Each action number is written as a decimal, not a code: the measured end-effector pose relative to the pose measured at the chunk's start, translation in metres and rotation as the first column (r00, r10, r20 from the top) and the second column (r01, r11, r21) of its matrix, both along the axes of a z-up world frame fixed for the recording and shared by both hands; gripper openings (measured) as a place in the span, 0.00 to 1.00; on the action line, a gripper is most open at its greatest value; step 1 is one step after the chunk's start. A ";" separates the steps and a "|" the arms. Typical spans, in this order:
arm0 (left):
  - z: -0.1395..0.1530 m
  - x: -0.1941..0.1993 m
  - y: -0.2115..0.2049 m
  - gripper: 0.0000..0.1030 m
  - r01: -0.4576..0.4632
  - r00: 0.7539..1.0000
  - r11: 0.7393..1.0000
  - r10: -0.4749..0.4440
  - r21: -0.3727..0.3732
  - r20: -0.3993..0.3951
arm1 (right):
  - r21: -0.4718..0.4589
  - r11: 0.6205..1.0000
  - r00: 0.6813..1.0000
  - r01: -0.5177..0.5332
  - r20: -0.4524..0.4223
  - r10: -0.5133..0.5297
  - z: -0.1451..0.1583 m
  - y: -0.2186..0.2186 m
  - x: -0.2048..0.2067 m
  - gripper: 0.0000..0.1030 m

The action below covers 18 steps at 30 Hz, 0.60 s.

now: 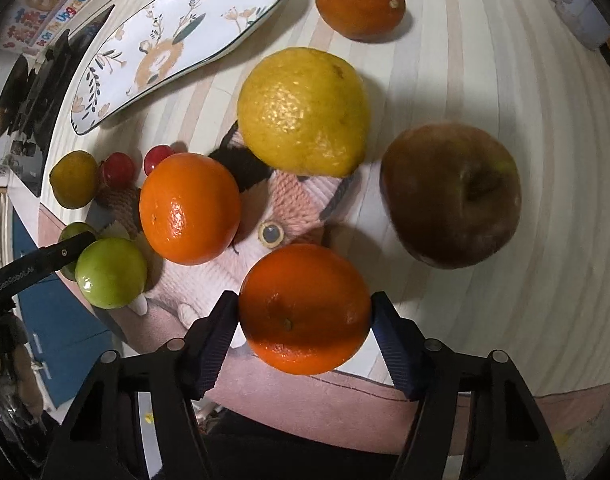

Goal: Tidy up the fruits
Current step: 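Carry the green apple and orange onto the floral plate and release both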

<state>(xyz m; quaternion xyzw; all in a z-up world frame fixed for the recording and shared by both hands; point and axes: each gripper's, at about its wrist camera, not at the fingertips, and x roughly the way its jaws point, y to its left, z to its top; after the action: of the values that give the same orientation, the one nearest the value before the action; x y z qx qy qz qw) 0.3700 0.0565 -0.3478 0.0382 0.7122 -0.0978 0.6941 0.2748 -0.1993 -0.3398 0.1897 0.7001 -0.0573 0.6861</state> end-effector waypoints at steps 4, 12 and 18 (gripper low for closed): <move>0.005 -0.002 0.003 0.57 0.010 1.000 1.000 -0.010 -0.002 -0.001 | -0.008 1.000 1.000 0.013 0.001 -0.013 0.002 0.003 -0.006 0.66; 0.058 -0.011 -0.001 0.57 0.008 0.998 0.998 -0.005 -0.056 0.061 | 0.052 0.999 0.999 0.010 0.053 -0.013 0.038 0.007 -0.012 0.66; 0.125 0.018 -0.013 0.57 0.031 0.988 0.988 -0.008 -0.150 0.154 | 0.109 0.994 0.980 -0.026 0.197 0.004 0.101 0.008 0.045 0.66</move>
<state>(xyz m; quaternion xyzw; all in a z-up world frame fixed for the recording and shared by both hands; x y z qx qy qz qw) 0.3879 0.0435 -0.2229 -0.0003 0.6471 -0.1554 0.7464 0.3194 -0.1912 -0.2387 0.2272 0.6323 0.0059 0.7407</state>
